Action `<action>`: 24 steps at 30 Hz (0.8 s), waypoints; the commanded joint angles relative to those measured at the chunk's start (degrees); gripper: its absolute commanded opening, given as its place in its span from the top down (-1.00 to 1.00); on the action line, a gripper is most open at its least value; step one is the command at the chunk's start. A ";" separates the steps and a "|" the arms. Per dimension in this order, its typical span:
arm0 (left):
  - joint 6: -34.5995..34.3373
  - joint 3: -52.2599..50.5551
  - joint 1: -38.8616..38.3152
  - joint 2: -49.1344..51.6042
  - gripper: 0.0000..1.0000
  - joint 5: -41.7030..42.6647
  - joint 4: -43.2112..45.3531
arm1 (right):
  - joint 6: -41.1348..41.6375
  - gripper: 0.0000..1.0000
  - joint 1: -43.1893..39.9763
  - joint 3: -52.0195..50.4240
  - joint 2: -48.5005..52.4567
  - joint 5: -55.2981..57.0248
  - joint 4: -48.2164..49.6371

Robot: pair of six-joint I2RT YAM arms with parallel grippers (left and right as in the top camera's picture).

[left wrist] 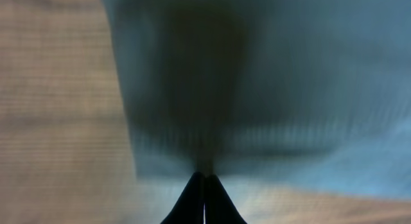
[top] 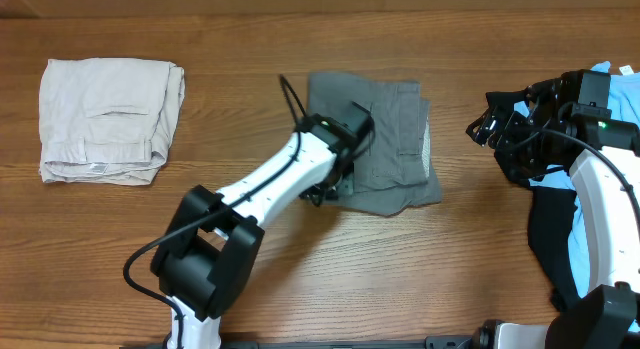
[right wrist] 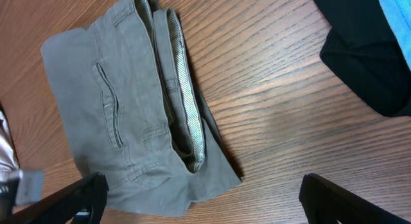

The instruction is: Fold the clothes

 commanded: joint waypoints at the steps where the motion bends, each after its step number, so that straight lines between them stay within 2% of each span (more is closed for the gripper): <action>1: 1.97 -2.34 1.64 0.17 0.92 6.49 3.58 | 0.02 -1.00 0.04 0.37 -0.11 0.17 0.33; 8: 2.40 -6.34 2.21 0.37 0.92 7.41 9.86 | 0.02 -1.00 0.04 0.37 -0.11 0.17 0.33; 12: 2.43 -8.20 2.51 0.87 0.92 5.51 10.64 | 0.02 -1.00 0.04 0.37 -0.11 0.17 0.33; 21: 2.47 -10.62 6.80 0.92 0.92 -16.50 12.39 | 0.02 -1.00 0.04 0.37 -0.11 0.17 0.33; 24: 4.68 -10.67 9.55 0.92 0.92 -18.82 15.67 | 0.02 -1.00 0.04 0.37 -0.11 0.17 0.33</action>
